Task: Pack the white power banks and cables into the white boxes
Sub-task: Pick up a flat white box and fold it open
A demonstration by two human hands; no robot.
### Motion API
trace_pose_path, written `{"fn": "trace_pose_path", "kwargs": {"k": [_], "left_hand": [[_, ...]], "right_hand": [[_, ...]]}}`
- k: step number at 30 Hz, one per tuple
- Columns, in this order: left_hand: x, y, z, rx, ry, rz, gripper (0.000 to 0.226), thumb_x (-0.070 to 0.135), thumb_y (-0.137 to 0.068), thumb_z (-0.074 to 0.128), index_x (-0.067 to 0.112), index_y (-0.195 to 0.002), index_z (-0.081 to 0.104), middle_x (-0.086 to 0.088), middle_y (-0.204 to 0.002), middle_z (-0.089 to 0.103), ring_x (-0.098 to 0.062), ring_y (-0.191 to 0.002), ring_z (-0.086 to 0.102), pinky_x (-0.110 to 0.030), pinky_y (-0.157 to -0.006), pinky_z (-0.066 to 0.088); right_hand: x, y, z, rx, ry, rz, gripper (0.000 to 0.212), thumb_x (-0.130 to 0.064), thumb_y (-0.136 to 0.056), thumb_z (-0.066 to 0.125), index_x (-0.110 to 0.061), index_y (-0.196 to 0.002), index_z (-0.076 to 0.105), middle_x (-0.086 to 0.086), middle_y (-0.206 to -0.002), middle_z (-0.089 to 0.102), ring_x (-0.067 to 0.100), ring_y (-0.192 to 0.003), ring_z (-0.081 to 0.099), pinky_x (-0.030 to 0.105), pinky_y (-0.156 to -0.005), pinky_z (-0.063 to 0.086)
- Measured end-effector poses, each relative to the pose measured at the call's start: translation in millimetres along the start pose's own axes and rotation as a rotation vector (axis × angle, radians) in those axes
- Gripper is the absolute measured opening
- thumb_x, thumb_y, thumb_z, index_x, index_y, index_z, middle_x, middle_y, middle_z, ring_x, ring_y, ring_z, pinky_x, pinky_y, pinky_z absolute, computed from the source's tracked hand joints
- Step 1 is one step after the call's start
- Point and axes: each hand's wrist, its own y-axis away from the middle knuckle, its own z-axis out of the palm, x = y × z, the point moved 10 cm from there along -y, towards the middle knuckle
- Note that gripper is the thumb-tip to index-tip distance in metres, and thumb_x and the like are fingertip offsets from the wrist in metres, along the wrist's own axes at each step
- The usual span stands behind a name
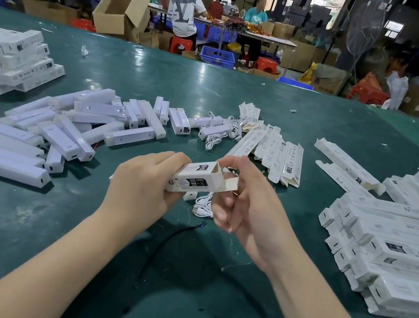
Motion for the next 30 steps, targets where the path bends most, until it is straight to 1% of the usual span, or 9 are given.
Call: {"fn": "trace_pose_path", "kwargs": {"k": [3, 5, 7, 13, 18, 21, 23, 27, 30], "left_hand": [[-5, 1, -1, 0.011, 0.031, -0.032, 0.019, 0.016, -0.070, 0.066, 0.010, -0.088, 0.067, 0.001, -0.073, 0.065, -0.029, -0.058, 0.056, -0.033, -0.047, 0.046], [-7, 1, -1, 0.007, 0.039, -0.032, 0.018, 0.015, -0.070, 0.069, 0.011, -0.088, 0.067, 0.001, -0.073, 0.064, -0.029, -0.058, 0.055, -0.033, -0.047, 0.045], [-6, 2, 1, -0.008, 0.039, -0.018, 0.020, 0.012, -0.069, 0.072, 0.010, -0.089, 0.066, 0.001, -0.074, 0.064, -0.029, -0.059, 0.055, -0.034, -0.047, 0.046], [-5, 1, 1, -0.006, 0.056, -0.024, 0.019, 0.014, -0.070, 0.065, 0.010, -0.088, 0.067, 0.001, -0.074, 0.065, -0.028, -0.059, 0.056, -0.034, -0.047, 0.046], [-1, 0, 3, -0.046, -0.004, 0.014, 0.024, 0.004, -0.064, 0.081, 0.008, -0.084, 0.067, -0.002, -0.072, 0.065, -0.028, -0.059, 0.058, -0.032, -0.047, 0.045], [1, 0, 2, -0.045, -0.033, 0.049, 0.017, 0.009, -0.069, 0.077, 0.007, -0.082, 0.068, -0.002, -0.069, 0.064, -0.027, -0.056, 0.057, -0.030, -0.047, 0.041], [0, 0, 1, -0.041, -0.044, 0.043, 0.016, 0.011, -0.070, 0.076, 0.007, -0.082, 0.068, -0.002, -0.069, 0.064, -0.027, -0.057, 0.057, -0.031, -0.047, 0.042], [1, 1, 4, -0.058, -0.056, 0.020, 0.025, 0.005, -0.064, 0.084, 0.007, -0.082, 0.068, -0.002, -0.069, 0.064, -0.027, -0.057, 0.056, -0.028, -0.049, 0.038], [5, 1, 6, -0.067, -0.083, 0.035, 0.026, 0.002, -0.060, 0.083, 0.007, -0.080, 0.068, -0.002, -0.065, 0.061, -0.027, -0.055, 0.054, -0.025, -0.049, 0.033]], "right_hand": [[-5, 1, 8, -0.088, -0.121, -0.009, 0.011, -0.030, -0.093, 0.054, -0.019, -0.092, 0.057, -0.003, -0.057, 0.042, 0.013, -0.044, 0.047, 0.020, -0.042, 0.037], [-9, 1, 9, -0.090, -0.048, -0.062, 0.010, -0.030, -0.085, 0.056, -0.023, -0.081, 0.061, -0.004, -0.054, 0.044, 0.014, -0.043, 0.051, 0.019, -0.041, 0.038], [-14, 1, 6, -0.061, 0.073, -0.125, 0.017, -0.029, -0.085, 0.056, -0.028, -0.070, 0.064, -0.004, -0.051, 0.046, 0.015, -0.044, 0.055, 0.019, -0.041, 0.041], [-20, 1, 6, -0.087, 0.110, -0.178, 0.019, -0.036, -0.084, 0.064, -0.027, -0.067, 0.065, -0.001, -0.054, 0.054, 0.016, -0.048, 0.060, 0.020, -0.044, 0.045], [-17, -1, 2, -0.062, 0.237, -0.134, 0.038, -0.043, -0.090, 0.049, -0.023, -0.064, 0.067, 0.003, -0.051, 0.056, 0.022, -0.049, 0.062, 0.027, -0.046, 0.051], [-16, -1, -1, -0.052, 0.302, -0.117, 0.039, -0.037, -0.091, 0.043, -0.023, -0.063, 0.067, 0.004, -0.050, 0.056, 0.024, -0.049, 0.061, 0.028, -0.046, 0.051], [-14, -2, -1, -0.070, 0.310, -0.107, 0.035, -0.030, -0.090, 0.041, -0.018, -0.067, 0.066, 0.004, -0.052, 0.055, 0.025, -0.050, 0.060, 0.028, -0.046, 0.050], [-13, -1, 0, -0.087, 0.300, -0.111, 0.010, -0.022, -0.088, 0.049, -0.015, -0.091, 0.056, -0.004, -0.051, 0.049, 0.022, -0.047, 0.058, 0.027, -0.043, 0.048], [-13, 0, -3, -0.057, 0.327, -0.127, 0.005, -0.011, -0.100, 0.047, -0.013, -0.098, 0.052, -0.007, -0.047, 0.050, 0.019, -0.045, 0.058, 0.027, -0.042, 0.048]]}}
